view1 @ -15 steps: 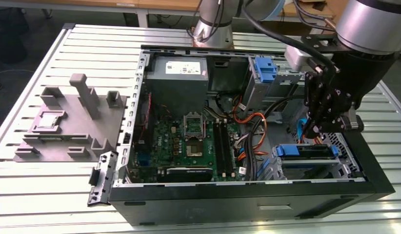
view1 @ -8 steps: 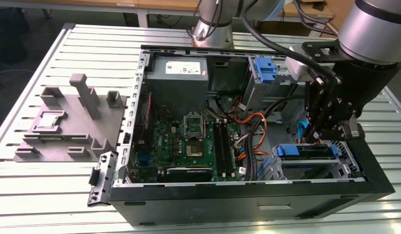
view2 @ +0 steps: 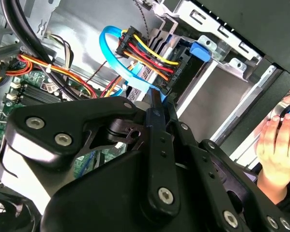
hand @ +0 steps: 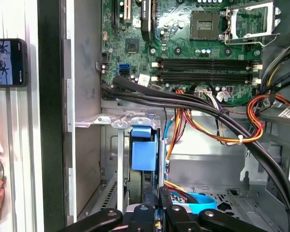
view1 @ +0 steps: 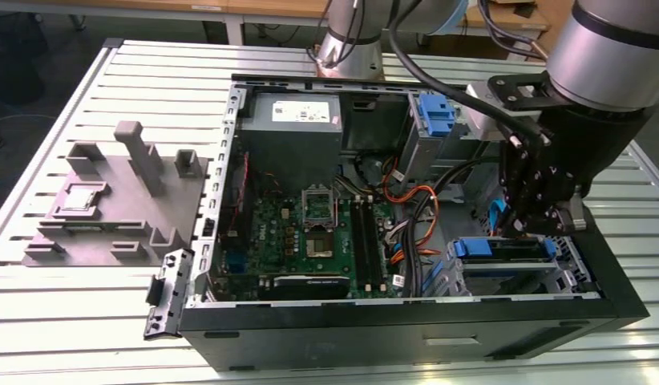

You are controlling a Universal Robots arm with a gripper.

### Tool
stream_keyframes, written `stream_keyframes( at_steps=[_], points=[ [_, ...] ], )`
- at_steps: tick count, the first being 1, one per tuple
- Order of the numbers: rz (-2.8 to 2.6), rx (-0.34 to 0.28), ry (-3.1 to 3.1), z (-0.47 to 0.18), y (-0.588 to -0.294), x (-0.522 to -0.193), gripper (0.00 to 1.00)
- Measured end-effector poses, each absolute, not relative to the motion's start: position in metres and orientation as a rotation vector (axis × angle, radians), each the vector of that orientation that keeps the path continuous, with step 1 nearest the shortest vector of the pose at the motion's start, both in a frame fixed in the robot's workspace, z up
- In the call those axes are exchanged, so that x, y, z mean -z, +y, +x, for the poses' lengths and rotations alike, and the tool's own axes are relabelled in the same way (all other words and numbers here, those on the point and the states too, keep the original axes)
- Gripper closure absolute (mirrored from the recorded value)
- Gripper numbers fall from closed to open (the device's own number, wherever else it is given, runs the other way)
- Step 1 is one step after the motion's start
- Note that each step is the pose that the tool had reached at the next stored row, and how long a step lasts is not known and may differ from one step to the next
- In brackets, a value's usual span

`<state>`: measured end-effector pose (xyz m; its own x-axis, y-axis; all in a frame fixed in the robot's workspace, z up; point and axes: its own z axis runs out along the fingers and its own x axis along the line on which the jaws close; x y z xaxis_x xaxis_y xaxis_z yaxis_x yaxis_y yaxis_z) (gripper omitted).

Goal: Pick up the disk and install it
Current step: 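Insert the second disk wire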

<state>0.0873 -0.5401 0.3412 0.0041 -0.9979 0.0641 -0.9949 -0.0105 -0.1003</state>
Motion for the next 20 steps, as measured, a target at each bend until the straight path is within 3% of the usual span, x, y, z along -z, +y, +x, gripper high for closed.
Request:
stream_keyframes(
  at_steps=[20],
  points=[
    [-2.201, 0.184, 2.186, 0.0838, -0.5436, -0.3398, 0.84]
  ],
)
